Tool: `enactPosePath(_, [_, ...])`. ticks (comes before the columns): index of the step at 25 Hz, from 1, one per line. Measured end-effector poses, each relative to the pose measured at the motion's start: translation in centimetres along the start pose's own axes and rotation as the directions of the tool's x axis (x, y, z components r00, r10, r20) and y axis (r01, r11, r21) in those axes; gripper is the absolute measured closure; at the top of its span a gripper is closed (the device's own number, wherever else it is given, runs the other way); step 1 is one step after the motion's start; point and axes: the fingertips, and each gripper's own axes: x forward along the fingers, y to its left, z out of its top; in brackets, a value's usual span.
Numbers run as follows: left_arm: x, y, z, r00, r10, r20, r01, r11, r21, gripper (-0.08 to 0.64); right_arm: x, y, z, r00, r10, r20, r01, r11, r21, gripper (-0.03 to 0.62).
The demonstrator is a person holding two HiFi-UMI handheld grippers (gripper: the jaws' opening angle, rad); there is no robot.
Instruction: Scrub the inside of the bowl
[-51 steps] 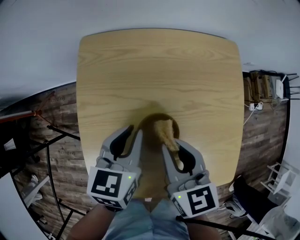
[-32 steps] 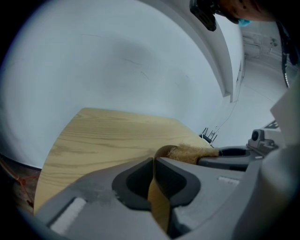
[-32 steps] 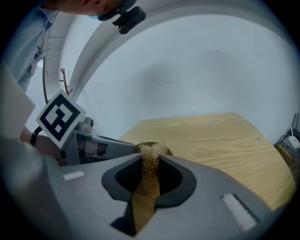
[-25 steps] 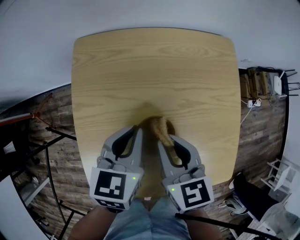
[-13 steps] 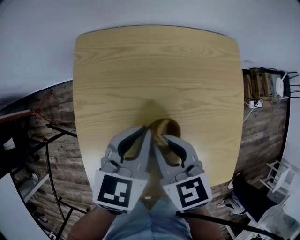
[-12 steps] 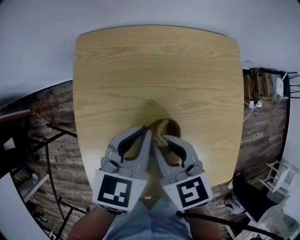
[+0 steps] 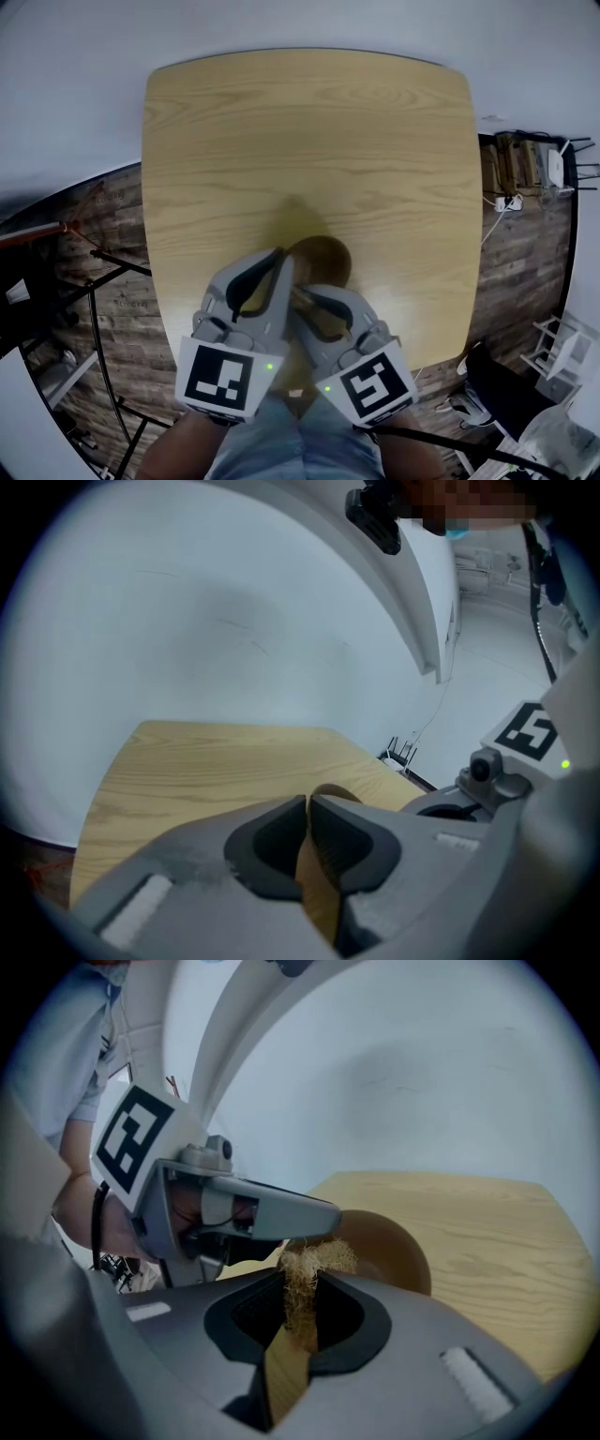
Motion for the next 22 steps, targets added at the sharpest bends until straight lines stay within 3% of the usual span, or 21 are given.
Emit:
enactPosePath(10, [-0.4, 0.6, 0.1, 0.999, 0.026, 0.020, -0.028, 0.998, 0.063, 0.526, -2.4, 1.1, 0.0, 1.000, 0.018, 0.023, -0.017, 1.000, -0.022, 0.531])
enactPosePath(16, [-0.9, 0.5, 0.1, 0.999, 0.046, 0.021, -0.049, 0.990, 0.135, 0.526, -4.6, 0.6, 0.2, 0.997, -0.044, 0.056, 0.046, 0.998, -0.034, 0.531])
enactPosePath(22, [-0.8, -0.5, 0.5, 0.999, 0.044, 0.012, -0.045, 0.991, 0.130, 0.526, -5.7, -1.1, 1.3, 0.989, -0.114, 0.089, 0.122, 0.989, -0.088, 0.531])
